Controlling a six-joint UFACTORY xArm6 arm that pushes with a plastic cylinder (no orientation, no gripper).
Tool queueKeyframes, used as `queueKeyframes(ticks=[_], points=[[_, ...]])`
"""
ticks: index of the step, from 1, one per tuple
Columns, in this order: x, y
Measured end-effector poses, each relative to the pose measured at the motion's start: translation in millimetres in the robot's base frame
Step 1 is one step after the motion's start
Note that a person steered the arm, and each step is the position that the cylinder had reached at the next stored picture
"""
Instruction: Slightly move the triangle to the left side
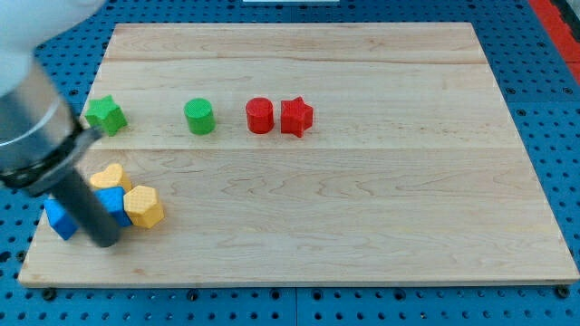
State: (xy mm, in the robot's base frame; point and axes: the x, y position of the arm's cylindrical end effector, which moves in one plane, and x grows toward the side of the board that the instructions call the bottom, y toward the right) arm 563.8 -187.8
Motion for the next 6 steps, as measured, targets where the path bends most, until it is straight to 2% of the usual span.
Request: queueKeyframes(ticks=[1, 3, 4, 6], points=[[-23, 46], [-41, 117], [-35, 103], [-7, -23]])
